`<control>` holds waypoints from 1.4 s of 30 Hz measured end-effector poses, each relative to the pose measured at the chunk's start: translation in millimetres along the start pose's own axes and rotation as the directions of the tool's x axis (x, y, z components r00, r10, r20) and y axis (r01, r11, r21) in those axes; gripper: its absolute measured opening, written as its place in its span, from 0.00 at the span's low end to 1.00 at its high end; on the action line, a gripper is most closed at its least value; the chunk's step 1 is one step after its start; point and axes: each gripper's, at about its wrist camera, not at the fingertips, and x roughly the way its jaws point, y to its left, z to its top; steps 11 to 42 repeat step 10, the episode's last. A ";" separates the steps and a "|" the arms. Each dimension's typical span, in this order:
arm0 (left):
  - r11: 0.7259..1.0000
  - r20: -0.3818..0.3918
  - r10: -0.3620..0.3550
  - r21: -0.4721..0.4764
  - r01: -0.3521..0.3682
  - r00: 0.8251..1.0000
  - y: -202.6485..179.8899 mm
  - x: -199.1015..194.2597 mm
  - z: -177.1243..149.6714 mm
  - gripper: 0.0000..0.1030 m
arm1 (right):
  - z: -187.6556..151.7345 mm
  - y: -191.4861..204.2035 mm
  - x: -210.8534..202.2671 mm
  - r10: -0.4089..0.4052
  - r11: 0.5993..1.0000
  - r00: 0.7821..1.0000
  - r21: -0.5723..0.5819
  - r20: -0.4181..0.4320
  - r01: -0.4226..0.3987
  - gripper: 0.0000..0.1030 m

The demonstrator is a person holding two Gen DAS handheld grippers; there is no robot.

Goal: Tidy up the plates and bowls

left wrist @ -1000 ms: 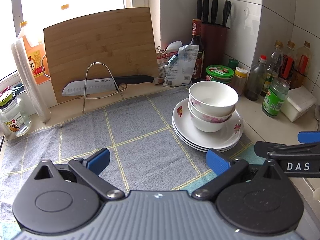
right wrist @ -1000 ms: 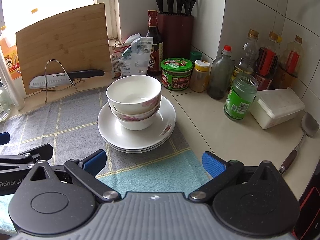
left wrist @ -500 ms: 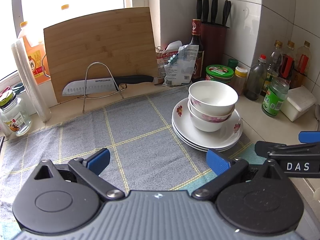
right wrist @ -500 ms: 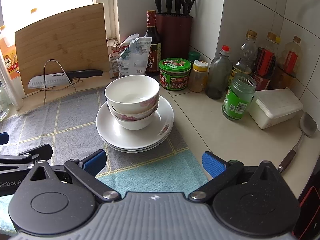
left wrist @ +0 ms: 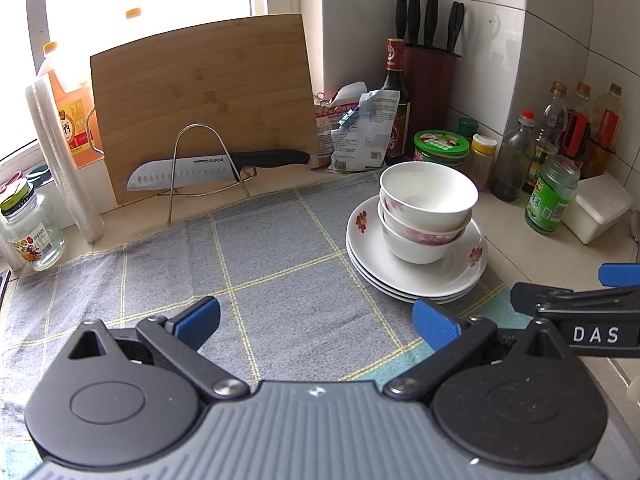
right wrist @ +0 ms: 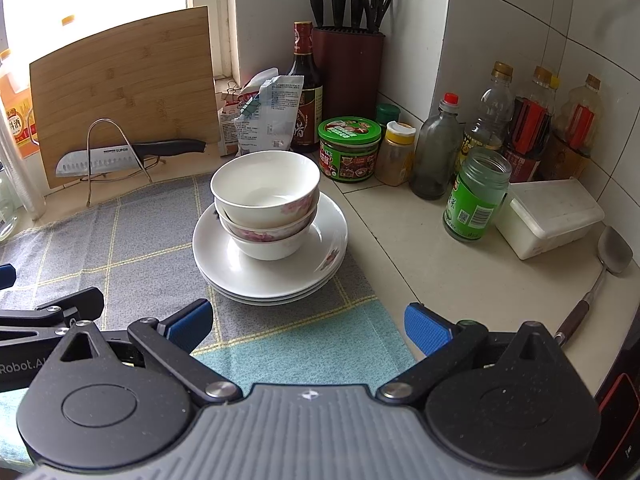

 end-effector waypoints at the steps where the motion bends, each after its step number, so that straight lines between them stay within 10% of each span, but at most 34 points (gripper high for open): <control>1: 1.000 0.000 0.000 0.001 0.000 1.000 -0.1 0.0 -0.1 0.99 | 0.1 0.1 0.0 0.000 1.000 1.000 0.000 0.000 0.000 1.00; 42: 1.000 0.001 0.003 0.000 -0.003 1.000 0.2 -0.3 -0.1 0.99 | 0.3 -0.3 -1.6 -0.002 1.000 1.000 -0.001 0.003 0.002 1.00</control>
